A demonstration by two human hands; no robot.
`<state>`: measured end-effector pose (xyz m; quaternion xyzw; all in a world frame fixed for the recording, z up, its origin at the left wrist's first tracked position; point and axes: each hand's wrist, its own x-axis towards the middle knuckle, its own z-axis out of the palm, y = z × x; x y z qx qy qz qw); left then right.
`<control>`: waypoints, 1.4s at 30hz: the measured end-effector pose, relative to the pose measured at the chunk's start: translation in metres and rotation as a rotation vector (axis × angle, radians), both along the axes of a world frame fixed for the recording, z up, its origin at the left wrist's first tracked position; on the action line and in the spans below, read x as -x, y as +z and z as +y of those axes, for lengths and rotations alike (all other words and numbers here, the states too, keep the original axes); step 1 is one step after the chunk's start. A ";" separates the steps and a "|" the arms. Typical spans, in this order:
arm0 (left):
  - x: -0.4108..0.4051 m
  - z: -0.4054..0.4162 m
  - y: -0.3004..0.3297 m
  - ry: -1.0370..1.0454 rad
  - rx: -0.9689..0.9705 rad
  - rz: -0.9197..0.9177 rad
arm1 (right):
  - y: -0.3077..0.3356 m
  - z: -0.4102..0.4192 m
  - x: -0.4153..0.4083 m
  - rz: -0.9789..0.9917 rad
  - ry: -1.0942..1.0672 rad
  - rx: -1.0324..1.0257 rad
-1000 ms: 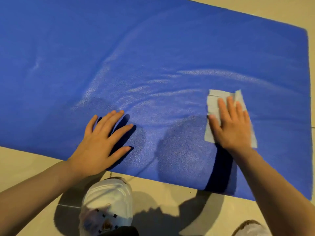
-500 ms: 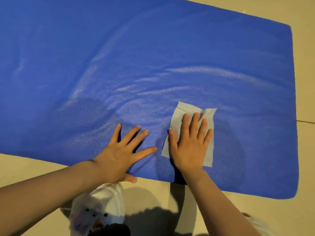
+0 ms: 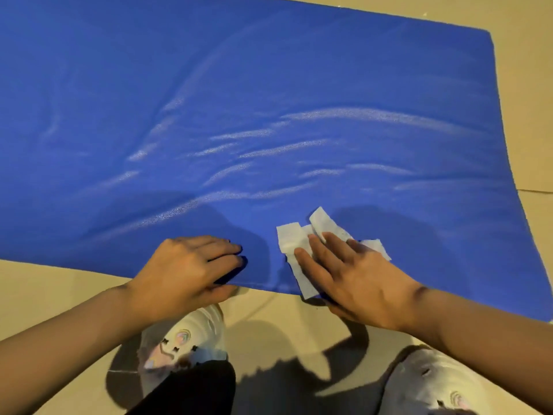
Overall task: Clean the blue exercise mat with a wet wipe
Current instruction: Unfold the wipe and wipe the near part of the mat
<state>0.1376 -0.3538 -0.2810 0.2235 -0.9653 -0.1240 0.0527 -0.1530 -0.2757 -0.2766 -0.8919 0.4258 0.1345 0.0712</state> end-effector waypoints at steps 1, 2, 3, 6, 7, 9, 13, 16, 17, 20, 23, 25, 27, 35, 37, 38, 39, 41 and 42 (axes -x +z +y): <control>0.000 -0.002 0.004 0.007 -0.025 0.003 | 0.009 -0.001 0.000 -0.007 0.023 0.016; -0.002 -0.005 0.006 0.013 -0.044 0.011 | 0.019 -0.002 0.000 -0.016 0.032 0.020; -0.003 -0.009 0.007 0.021 -0.067 0.008 | 0.030 -0.005 -0.001 -0.015 0.039 0.016; -0.012 -0.021 0.008 -0.013 -0.100 -0.058 | 0.047 -0.008 -0.009 0.100 0.146 0.001; -0.015 -0.025 0.008 -0.044 -0.098 -0.094 | 0.049 -0.006 -0.010 0.104 0.165 0.013; -0.021 -0.026 0.009 -0.090 -0.085 -0.124 | 0.058 -0.006 -0.012 0.115 0.175 0.048; -0.022 -0.024 0.027 -0.076 -0.039 -0.036 | 0.090 -0.020 -0.009 0.149 0.166 0.116; -0.019 -0.028 0.050 -0.066 -0.022 0.018 | 0.116 -0.022 -0.003 0.082 0.164 0.149; -0.019 -0.029 0.058 -0.058 -0.010 0.033 | 0.125 -0.022 -0.002 0.084 0.159 0.139; -0.011 -0.031 0.079 -0.042 0.053 0.072 | 0.145 -0.024 0.003 0.083 0.139 0.176; 0.016 -0.030 0.098 -0.066 0.076 0.139 | 0.160 -0.020 0.030 0.025 0.099 0.210; 0.046 -0.019 0.100 -0.114 0.083 0.191 | 0.169 -0.007 0.056 0.013 0.050 0.205; 0.081 -0.003 0.092 -0.159 0.072 0.157 | 0.175 0.016 0.082 0.010 -0.031 0.205; 0.173 0.055 0.050 -0.344 -0.175 -0.375 | 0.111 0.095 0.135 0.035 -0.218 0.085; 0.164 0.054 0.040 -0.347 -0.178 -0.295 | 0.093 0.100 0.138 0.039 -0.230 0.073; 0.154 0.051 0.033 -0.312 -0.208 -0.271 | 0.086 0.103 0.140 0.045 -0.221 0.063; 0.144 0.049 0.025 -0.306 -0.199 -0.228 | 0.082 0.104 0.141 0.049 -0.215 0.057; 0.130 0.047 0.012 -0.282 -0.207 -0.201 | 0.082 0.104 0.144 0.034 -0.240 0.043; 0.127 0.047 0.009 -0.272 -0.201 -0.198 | 0.085 0.105 0.144 0.006 -0.262 0.049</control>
